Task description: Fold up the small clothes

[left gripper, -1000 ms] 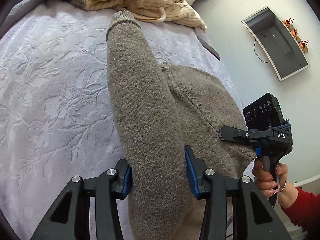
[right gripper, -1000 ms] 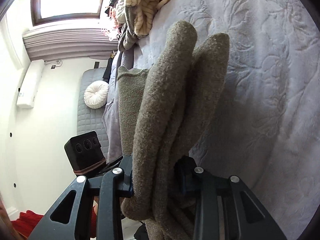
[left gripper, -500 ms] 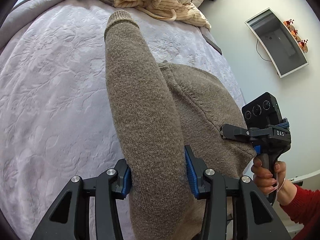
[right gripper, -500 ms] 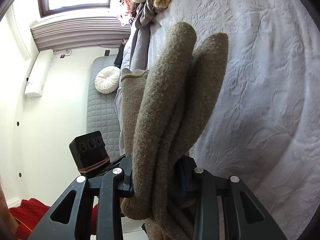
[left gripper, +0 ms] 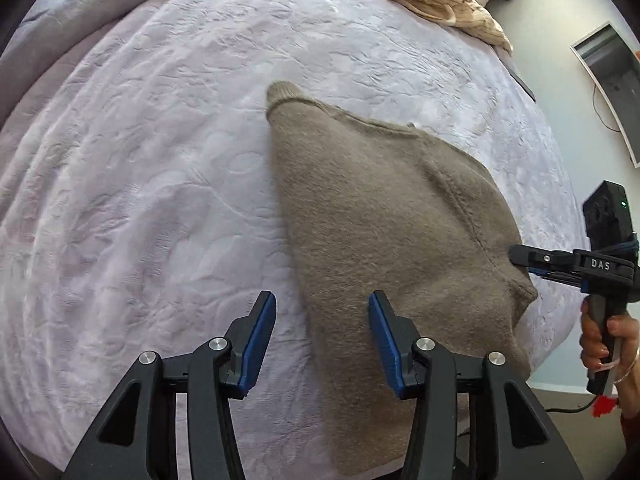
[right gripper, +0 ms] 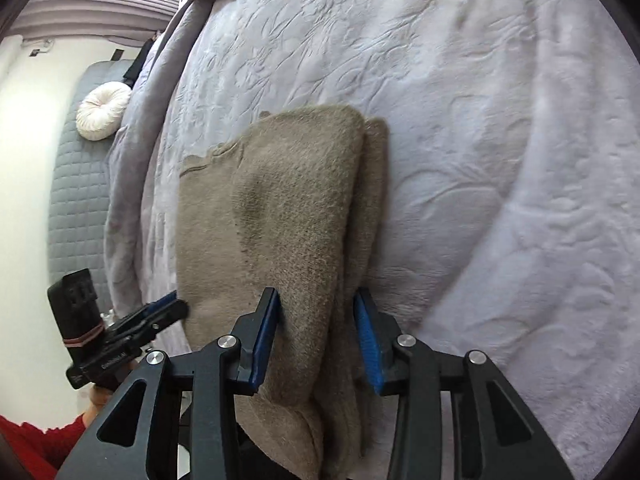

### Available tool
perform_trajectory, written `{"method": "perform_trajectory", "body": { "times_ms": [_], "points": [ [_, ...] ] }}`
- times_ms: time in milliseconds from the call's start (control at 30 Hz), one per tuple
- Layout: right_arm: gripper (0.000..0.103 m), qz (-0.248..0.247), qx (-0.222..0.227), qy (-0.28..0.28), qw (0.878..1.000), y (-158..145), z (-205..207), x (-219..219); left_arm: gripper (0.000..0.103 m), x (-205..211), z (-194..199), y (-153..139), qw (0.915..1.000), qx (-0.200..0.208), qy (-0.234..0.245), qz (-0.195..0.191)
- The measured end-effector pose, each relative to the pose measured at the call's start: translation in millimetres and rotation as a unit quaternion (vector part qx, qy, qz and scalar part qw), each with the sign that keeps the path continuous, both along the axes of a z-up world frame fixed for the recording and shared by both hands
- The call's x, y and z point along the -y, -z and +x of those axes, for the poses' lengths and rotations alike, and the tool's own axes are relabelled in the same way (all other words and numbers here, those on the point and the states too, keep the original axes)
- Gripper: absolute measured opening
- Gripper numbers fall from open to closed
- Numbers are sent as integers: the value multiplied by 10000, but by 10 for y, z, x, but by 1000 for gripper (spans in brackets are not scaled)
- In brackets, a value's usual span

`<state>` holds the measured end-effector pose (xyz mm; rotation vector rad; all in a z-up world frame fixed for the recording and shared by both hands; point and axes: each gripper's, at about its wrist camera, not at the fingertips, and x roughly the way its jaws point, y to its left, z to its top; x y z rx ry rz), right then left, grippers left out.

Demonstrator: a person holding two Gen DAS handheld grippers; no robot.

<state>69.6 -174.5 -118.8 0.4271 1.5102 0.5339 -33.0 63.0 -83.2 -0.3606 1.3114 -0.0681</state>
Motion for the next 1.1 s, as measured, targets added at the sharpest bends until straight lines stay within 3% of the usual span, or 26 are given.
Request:
{"method": "perform_trajectory", "body": {
  "times_ms": [100, 233, 367, 467, 567, 700, 867, 967, 1000, 1033, 1100],
  "points": [
    [11, -517, 401, 147, 9977, -235, 3, 97, 50, -62, 13, -183, 9997, 235, -4, 37],
    [9, -693, 841, 41, 9940, -571, 59, -47, 50, 123, 172, -324, 9974, 516, 363, -349],
    [9, -636, 1047, -383, 9917, -629, -139, -215, 50, 422, 228, -228, 9936, 457, 695, -770],
    [9, -670, 968, -605, 9912, -471, -266, -265, 50, 541, 225, 31, 9949, 182, 669, -727],
    [5, -828, 752, -671, 9915, -152, -316, -234, 50, 511, 175, 194, 9956, 154, 540, -754],
    [1, -867, 662, -609, 9922, 96, -353, -158, 50, 512, 157, 178, 9949, 171, 577, -807],
    [1, -806, 583, -441, 9941, 42, -392, -97, 50, 550, 96, 70, 9967, 113, 623, -501],
    [10, -629, 543, -490, 9953, -110, -469, -76, 50, 520, 24, -11, 9976, 55, 584, -370],
    [21, -529, 533, -492, 9960, -172, -511, -54, 50, 504, -4, -36, 9979, 34, 564, -324],
    [43, -369, 474, -489, 9970, -221, -562, -24, 50, 487, -27, -53, 9982, 6, 538, -250],
    [59, 1, 163, -456, 9988, -235, -675, 23, 51, 456, -67, -79, 9987, -96, 487, -106]
  ]
}}
